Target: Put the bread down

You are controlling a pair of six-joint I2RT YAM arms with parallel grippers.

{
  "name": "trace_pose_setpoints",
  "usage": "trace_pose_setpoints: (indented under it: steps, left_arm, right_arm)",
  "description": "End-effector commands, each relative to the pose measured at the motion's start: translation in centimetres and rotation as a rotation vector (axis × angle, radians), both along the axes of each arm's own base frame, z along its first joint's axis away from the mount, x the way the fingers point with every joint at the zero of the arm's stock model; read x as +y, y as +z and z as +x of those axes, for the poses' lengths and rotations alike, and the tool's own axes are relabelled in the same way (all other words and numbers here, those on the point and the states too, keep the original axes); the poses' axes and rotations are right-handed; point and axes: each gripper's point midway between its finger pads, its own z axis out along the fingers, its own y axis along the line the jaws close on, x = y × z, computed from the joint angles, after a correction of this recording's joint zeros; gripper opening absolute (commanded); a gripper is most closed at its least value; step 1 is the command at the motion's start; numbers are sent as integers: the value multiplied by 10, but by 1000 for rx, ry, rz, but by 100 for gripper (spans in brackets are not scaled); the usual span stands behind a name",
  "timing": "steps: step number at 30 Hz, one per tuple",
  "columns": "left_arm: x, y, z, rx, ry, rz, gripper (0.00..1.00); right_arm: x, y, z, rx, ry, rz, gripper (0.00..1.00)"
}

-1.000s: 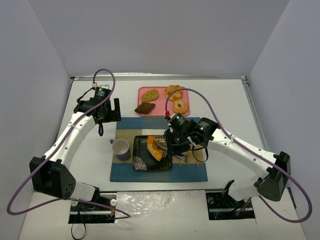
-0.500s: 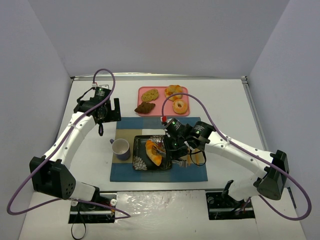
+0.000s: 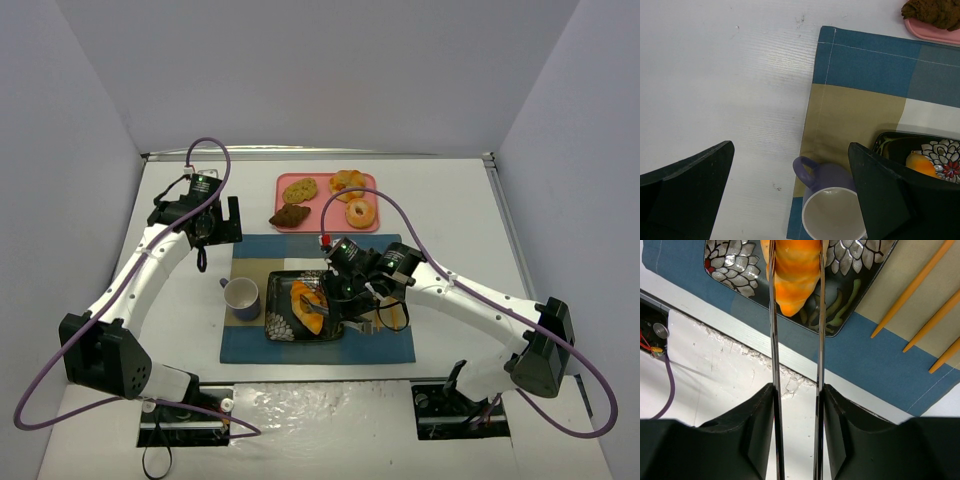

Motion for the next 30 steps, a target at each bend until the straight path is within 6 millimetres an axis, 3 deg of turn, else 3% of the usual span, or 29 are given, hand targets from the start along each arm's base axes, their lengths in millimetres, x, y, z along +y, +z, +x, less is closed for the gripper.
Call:
trace_pose_setpoints:
  steps: [1,30]
  left_arm:
    - [2,22,4,-80,9,-17,97]
    - [2,21,4,-79,6,-15,97]
  right_arm:
    - [12,21,9,-51,4,57,38]
    - [13,30,11,-60,8,55,50]
